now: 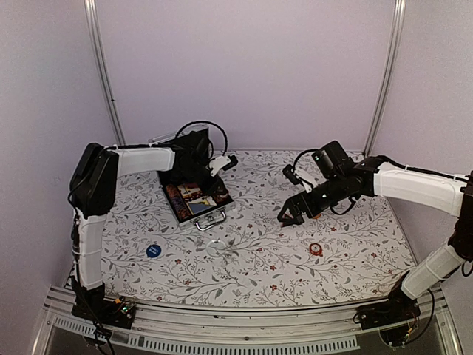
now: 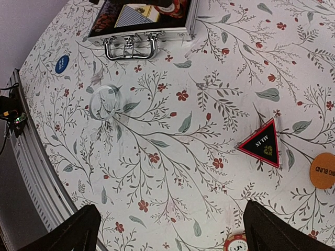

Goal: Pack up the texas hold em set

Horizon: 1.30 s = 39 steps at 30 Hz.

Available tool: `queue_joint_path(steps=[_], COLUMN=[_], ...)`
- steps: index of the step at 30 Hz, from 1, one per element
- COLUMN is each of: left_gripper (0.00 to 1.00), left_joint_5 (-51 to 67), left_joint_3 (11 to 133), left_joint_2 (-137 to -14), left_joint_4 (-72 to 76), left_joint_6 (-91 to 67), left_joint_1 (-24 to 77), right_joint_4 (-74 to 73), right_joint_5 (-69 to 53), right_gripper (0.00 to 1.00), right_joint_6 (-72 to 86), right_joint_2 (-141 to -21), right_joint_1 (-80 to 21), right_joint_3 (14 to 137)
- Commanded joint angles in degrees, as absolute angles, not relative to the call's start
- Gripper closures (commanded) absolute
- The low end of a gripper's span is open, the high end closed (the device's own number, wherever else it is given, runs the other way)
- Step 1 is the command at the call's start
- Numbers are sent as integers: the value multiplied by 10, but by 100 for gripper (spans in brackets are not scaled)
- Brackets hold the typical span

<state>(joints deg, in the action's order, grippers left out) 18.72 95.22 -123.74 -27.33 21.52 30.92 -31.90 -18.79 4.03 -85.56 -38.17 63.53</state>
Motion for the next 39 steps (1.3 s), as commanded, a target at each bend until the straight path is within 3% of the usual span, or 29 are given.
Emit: queue_joint_path(steps=[1,18,33,39], left_gripper=[100,100,93,85], left_joint_5=[185,142,149,130], left_joint_3=[950,937,945,943], left_joint_2=[-1248,-1259,-1272,-1271], left_joint_4=[-269,-265,-280,-282], left_joint_6=[227,235,245,244], left_joint_1=[318,318,318,317], right_joint_4=[-308,-307,-307,-304], right_joint_5=[-191,-192,-195,-198], right_gripper=[1,1,1,1], right_joint_6=[41,37,34,34], right_joint_2=[-859,-869,-879,-880], right_joint_1=[-378,-372,-369,-368], right_joint_3=[629,628,630,625])
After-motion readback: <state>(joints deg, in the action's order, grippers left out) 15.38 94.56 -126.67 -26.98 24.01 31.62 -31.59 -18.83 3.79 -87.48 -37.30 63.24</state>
